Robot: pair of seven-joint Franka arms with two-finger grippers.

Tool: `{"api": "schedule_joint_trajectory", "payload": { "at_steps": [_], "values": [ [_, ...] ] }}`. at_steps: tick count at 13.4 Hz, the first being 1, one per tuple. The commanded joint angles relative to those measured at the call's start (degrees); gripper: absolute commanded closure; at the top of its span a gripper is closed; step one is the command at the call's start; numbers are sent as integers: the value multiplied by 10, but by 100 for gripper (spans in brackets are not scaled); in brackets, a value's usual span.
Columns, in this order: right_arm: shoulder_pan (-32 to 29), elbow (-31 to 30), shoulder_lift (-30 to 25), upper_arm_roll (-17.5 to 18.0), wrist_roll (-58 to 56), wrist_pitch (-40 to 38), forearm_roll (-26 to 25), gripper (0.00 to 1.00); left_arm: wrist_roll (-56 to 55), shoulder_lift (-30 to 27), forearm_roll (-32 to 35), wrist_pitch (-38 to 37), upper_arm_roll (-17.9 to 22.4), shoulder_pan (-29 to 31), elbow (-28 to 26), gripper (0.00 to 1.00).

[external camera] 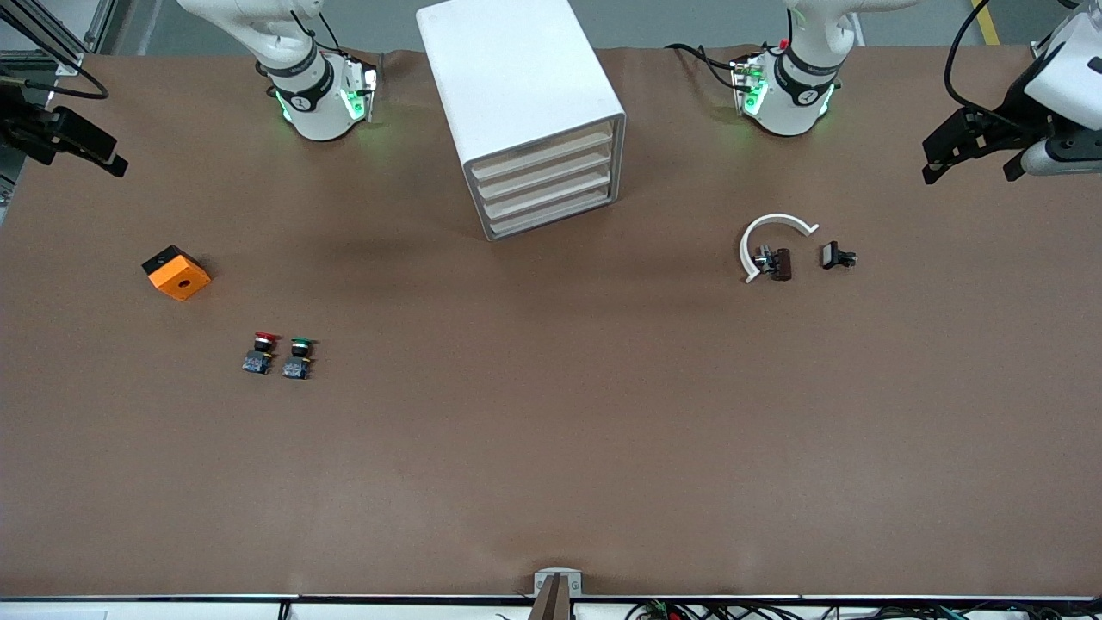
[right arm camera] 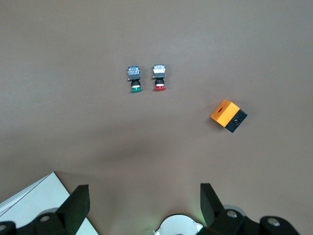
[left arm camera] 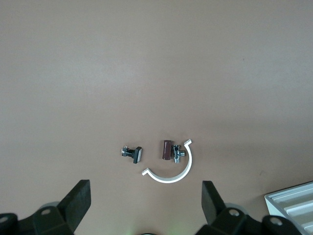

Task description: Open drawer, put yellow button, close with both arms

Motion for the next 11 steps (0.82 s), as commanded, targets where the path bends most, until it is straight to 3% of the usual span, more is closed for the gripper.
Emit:
{"api": "schedule_joint_trajectory", "payload": {
  "at_steps": [1,11],
  "values": [
    [-7,14,8,7,-6,-10,-6,0,2,17,1,-8,4,1,22,0],
    [-9,15,8,7,-6,-9,-7,0,-3,17,11,-46,4,15,34,0]
  ]
}}
